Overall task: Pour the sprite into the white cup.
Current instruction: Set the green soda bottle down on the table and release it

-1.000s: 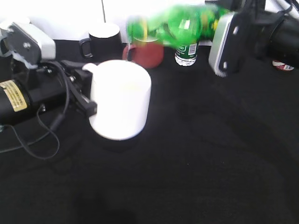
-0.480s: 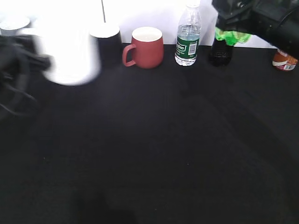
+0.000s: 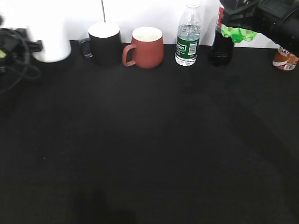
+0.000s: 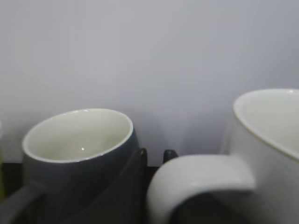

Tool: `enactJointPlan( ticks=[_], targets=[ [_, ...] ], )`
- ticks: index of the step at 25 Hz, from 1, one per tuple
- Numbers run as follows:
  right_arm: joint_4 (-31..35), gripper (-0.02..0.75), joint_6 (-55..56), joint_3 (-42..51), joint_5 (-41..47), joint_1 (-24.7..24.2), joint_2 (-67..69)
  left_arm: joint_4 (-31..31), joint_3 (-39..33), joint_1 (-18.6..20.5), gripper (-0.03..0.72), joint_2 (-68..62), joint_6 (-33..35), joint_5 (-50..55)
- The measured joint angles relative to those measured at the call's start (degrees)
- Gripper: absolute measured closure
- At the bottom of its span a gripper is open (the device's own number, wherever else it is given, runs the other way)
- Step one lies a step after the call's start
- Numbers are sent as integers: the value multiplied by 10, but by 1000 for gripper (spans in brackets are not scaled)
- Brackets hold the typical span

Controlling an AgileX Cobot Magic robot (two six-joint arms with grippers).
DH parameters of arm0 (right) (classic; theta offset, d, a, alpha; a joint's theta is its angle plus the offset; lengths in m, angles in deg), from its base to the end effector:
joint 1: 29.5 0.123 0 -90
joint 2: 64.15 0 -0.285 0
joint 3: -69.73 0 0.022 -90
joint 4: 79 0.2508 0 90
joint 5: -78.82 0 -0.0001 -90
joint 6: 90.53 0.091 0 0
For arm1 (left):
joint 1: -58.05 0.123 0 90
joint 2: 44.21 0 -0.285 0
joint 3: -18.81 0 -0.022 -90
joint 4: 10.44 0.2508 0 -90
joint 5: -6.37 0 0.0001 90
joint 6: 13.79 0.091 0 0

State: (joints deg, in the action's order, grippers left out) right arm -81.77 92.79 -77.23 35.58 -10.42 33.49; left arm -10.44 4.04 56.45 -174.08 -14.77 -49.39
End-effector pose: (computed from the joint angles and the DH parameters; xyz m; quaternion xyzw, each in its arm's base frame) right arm 0.3140 0.1118 0.2626 -0.1186 0.6811 0.1391 0.7090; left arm 0.4366 -0.0122 0.1516 0.0038 0.7002 -0.0161 0.7138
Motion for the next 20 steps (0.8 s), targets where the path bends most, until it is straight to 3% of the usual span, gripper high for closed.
enactJointPlan(
  ticks=[4, 9, 12, 14, 16, 20],
  targets=[
    [1, 353, -1, 0, 0, 0, 0, 0, 111, -1, 614, -86, 0, 36],
    [15, 353, -1, 0, 24, 0, 0, 7, 168, -10, 615, -131, -9, 46],
    [15, 353, -1, 0, 25, 0, 0, 17, 170, -12, 607, -131, -12, 53],
    [16, 353, -1, 0, 25, 0, 0, 17, 167, -13, 526, -130, -17, 53],
    [18, 353, -1, 0, 25, 0, 0, 16, 138, -13, 458, -116, -20, 49],
    [38, 353, -10, 0, 25, 0, 0, 17, 55, -13, 445, -68, -20, 24]
  ],
)
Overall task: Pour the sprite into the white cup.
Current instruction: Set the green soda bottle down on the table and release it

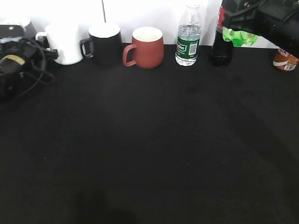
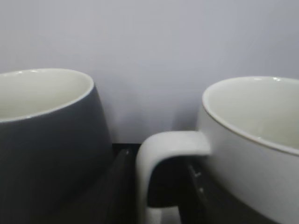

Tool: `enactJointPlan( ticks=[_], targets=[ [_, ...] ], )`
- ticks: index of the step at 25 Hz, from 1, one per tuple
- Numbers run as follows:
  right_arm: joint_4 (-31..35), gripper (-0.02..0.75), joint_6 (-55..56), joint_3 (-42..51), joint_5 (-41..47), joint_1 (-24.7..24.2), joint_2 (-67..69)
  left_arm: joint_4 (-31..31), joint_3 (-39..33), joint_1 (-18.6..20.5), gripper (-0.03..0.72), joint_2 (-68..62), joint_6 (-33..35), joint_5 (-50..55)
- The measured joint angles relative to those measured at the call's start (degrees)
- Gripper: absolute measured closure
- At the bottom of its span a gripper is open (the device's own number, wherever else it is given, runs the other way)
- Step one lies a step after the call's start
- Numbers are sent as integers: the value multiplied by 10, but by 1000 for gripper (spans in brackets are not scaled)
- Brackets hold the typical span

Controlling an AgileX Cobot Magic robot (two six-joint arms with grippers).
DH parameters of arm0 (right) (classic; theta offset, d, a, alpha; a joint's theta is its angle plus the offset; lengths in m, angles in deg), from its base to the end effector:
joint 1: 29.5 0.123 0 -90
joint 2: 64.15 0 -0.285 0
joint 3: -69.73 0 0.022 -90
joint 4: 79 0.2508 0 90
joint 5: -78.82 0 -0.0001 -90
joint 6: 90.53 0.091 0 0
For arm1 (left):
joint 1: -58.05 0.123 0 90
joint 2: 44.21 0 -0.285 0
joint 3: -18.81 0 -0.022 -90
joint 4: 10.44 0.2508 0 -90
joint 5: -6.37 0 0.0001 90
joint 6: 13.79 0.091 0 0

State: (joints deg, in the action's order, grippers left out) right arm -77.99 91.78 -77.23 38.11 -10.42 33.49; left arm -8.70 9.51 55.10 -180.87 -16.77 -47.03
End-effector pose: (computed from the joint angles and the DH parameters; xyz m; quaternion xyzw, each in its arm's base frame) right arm 0.3154 0.1080 0.2586 -0.0944 0.7006 0.1319 0.6949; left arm 0.4561 -0.0257 0.1189 0.0148 0.7226 -0.0383 0.6900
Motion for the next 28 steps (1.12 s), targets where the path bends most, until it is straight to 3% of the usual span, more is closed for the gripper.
enactJointPlan(
  ticks=[4, 7, 9, 14, 20, 22, 26, 28],
  targets=[
    [153, 353, -144, 0, -8, -14, 0, 23, -157, -3, 442, 120, -1, -7],
    [172, 353, -157, 0, -37, -72, 5, 28, -283, -19, 442, 271, -1, -5],
    [176, 353, -150, -2, -85, -106, 53, 33, -329, -32, 442, 367, -1, 45],
    [171, 353, -124, -86, -159, -115, 250, 35, -338, -79, 442, 495, -1, 149],
    [161, 353, -99, -232, -176, -115, 414, 35, -338, -85, 442, 495, -1, 155],
    [160, 307, -98, -243, -185, -115, 425, 35, -338, -85, 442, 495, -1, 155],
    [159, 141, -97, -246, -185, -115, 426, 35, -338, -85, 442, 495, -1, 155],
    [159, 116, -97, -227, -178, -114, 416, 35, -338, -85, 442, 495, -1, 155]
  ],
)
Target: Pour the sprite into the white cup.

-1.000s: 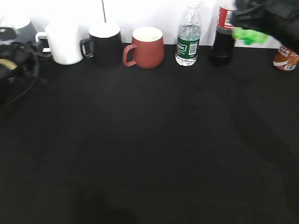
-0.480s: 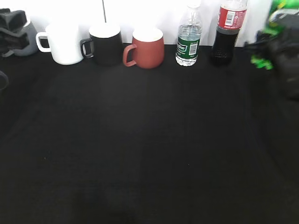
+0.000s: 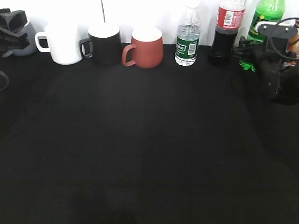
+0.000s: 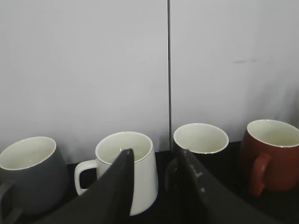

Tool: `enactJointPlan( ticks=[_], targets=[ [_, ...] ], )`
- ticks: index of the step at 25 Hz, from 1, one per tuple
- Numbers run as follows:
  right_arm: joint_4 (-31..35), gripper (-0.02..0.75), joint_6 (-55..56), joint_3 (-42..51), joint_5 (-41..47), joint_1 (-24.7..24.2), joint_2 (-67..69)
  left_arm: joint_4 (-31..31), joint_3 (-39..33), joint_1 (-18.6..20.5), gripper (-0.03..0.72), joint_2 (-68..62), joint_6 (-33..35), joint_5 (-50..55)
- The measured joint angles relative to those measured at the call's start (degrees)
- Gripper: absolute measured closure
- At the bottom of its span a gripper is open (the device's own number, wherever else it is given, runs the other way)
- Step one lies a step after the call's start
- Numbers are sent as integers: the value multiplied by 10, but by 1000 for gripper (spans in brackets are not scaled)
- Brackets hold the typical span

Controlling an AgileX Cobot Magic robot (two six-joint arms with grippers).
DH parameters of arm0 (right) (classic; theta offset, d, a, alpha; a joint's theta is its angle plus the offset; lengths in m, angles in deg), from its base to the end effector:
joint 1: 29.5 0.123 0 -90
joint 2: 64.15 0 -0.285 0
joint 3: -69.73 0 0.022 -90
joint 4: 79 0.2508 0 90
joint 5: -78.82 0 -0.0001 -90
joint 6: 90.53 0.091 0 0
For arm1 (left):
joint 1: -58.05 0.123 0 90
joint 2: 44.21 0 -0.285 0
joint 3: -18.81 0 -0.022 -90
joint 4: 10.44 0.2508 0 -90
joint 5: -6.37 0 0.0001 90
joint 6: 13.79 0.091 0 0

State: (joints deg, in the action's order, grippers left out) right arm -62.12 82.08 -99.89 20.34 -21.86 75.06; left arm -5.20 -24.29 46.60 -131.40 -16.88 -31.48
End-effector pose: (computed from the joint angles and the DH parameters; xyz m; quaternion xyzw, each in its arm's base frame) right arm 0.4488 0.0375 0.1005 0.0488 0.7187 -0.0341 0.6927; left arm 0.2757 -0.0610 0.2581 0.0979 0.7160 -0.0828 0.6862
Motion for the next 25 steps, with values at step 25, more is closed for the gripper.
enactJointPlan(
  ticks=[25],
  targets=[
    [-169, 149, 104, 190, 1203, 11, -902, -52, 143, -34, 221, 386, -15, 1046]
  ],
)
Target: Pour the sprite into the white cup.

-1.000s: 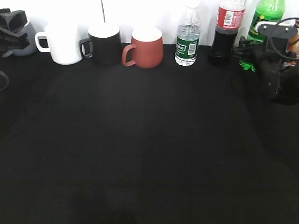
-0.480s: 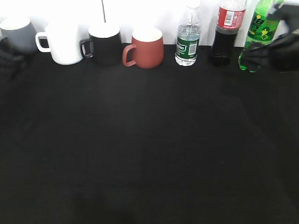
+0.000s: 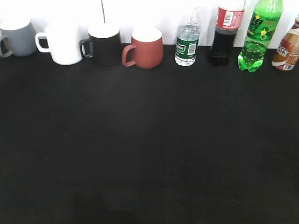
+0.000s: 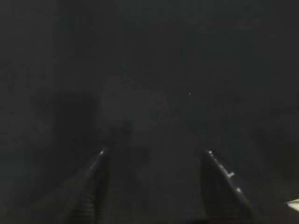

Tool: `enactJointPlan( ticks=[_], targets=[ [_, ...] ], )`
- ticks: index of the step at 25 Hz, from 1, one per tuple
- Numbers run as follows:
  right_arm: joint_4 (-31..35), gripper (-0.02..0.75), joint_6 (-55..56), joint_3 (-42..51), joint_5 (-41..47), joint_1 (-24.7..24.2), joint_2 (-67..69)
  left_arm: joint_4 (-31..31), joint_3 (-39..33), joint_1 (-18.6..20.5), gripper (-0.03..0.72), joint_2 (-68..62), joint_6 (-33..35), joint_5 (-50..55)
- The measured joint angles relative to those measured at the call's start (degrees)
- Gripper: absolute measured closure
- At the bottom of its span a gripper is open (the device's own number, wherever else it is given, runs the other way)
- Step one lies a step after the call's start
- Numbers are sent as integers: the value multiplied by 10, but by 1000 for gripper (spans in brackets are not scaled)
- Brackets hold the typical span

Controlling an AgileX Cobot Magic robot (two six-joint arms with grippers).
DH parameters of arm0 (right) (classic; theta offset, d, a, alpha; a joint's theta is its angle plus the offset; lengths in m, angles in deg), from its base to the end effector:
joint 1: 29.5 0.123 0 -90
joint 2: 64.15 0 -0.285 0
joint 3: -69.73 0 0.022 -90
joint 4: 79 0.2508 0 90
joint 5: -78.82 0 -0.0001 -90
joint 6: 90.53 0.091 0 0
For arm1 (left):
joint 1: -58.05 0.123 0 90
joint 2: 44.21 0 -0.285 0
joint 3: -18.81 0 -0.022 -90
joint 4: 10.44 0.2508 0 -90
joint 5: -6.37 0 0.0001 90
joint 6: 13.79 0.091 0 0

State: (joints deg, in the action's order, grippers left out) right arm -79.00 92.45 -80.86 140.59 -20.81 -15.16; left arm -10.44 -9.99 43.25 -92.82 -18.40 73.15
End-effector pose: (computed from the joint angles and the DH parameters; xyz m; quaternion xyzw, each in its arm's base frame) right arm 0.1112 0.0170 0.3401 -0.0468 0.9390 0.0346 0.3389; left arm 0.1012 -0.0267 0.3391 0.0845 0.9478 -0.0518 0.3030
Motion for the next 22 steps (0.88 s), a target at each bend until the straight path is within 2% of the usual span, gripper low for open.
enactJointPlan(
  ticks=[4, 7, 10, 14, 22],
  targets=[
    [-11, 149, 3, 72, 21, 0, -248, 4, -85, 0, 220, 202, 0, 0],
    [-13, 150, 3, 128, 34, 0, -355, 4, -135, 0, 220, 294, 0, -35],
    [-13, 150, 3, 174, 35, 0, -365, 11, -174, 0, 220, 303, 0, -57],
    [-13, 150, 3, 194, -11, 0, -365, 12, -176, 0, 220, 303, 0, -62],
    [-13, 151, 3, 195, -19, 0, -365, 12, -176, 0, 220, 303, 0, -62]
  ],
)
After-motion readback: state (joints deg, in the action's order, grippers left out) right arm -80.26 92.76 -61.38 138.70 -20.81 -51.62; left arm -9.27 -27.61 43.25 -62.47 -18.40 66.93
